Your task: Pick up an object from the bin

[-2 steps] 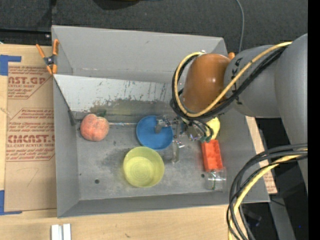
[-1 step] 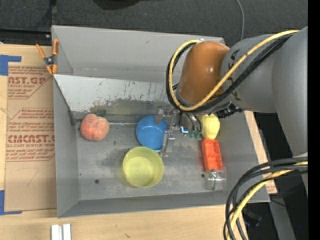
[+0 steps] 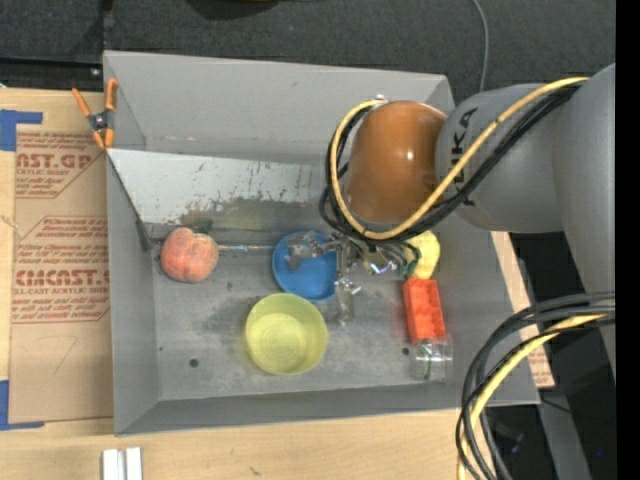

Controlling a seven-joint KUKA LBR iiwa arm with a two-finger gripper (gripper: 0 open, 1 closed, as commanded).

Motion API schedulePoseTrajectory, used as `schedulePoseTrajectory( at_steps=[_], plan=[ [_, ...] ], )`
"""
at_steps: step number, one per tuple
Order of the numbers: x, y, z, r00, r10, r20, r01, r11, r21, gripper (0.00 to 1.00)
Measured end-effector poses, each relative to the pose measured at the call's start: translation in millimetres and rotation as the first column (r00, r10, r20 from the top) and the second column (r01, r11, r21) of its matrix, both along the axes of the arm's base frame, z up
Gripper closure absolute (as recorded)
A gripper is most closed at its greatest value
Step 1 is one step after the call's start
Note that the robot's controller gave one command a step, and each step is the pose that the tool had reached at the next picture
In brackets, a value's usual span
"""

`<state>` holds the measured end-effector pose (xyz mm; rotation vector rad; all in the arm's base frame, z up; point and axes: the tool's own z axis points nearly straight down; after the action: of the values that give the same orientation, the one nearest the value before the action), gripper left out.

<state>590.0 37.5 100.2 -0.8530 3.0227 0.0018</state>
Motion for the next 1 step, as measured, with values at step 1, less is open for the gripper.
schedulePoseTrajectory(
  at_steps=[1],
  plan=[
    [-3.5, -9.9, -27.2, 0.792, -0.61, 0.005, 0.61, 0.792, 0.007, 0.0]
  ],
)
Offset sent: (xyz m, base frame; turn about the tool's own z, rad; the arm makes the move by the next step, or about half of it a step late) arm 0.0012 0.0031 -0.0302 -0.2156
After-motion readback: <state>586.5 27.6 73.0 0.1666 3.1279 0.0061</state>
